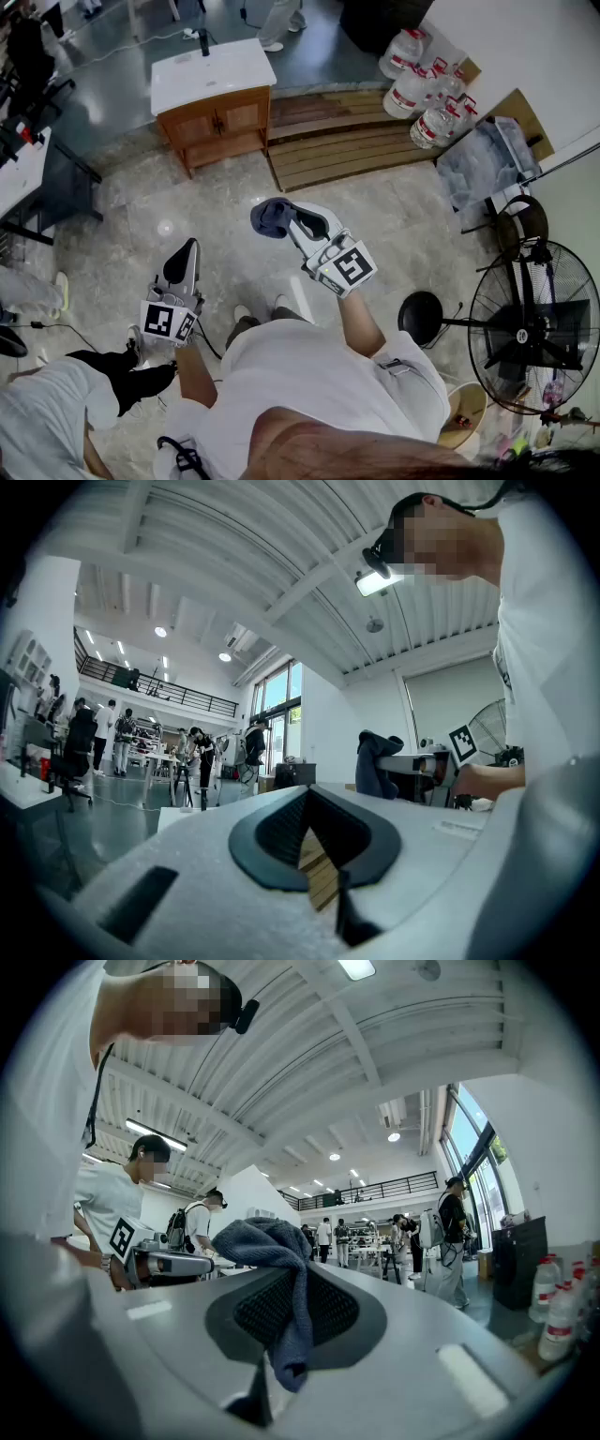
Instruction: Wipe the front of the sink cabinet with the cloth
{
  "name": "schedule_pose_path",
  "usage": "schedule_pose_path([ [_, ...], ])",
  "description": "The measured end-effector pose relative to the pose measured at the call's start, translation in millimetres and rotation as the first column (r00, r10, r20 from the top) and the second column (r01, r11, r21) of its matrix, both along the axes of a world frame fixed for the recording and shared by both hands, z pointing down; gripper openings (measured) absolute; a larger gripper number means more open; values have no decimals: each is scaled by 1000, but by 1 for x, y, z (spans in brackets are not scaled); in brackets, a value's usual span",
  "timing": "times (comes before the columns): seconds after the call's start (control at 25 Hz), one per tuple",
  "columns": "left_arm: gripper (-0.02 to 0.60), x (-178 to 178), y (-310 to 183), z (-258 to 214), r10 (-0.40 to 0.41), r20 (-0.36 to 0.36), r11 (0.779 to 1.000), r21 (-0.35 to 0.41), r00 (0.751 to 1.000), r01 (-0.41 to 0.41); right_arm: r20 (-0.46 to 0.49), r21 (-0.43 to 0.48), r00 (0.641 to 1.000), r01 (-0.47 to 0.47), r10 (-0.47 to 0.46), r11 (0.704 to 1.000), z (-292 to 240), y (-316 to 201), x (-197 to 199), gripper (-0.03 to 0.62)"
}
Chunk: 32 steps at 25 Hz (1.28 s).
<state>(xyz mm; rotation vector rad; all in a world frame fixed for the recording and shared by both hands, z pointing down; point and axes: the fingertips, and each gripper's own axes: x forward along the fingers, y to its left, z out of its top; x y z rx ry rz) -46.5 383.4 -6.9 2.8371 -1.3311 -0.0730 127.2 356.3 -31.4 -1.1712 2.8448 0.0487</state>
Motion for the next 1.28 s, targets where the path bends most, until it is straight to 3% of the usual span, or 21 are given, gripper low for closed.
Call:
schedule_pose_path([
  [0.48, 2, 10, -4, -3, 51, 14, 999, 13, 999, -51, -16, -2, 1000, -14, 14, 1000, 4, 0, -1, 37],
  [0.96, 2, 12, -9, 2, 26, 20, 1000, 8, 999, -26, -3, -22, 1000, 1, -1, 1000, 14, -5, 3, 39],
  [1.28, 2, 13, -27, 10, -34, 30, 999, 2, 999, 34, -18, -9, 999, -34, 33, 999, 18, -29, 38, 40],
])
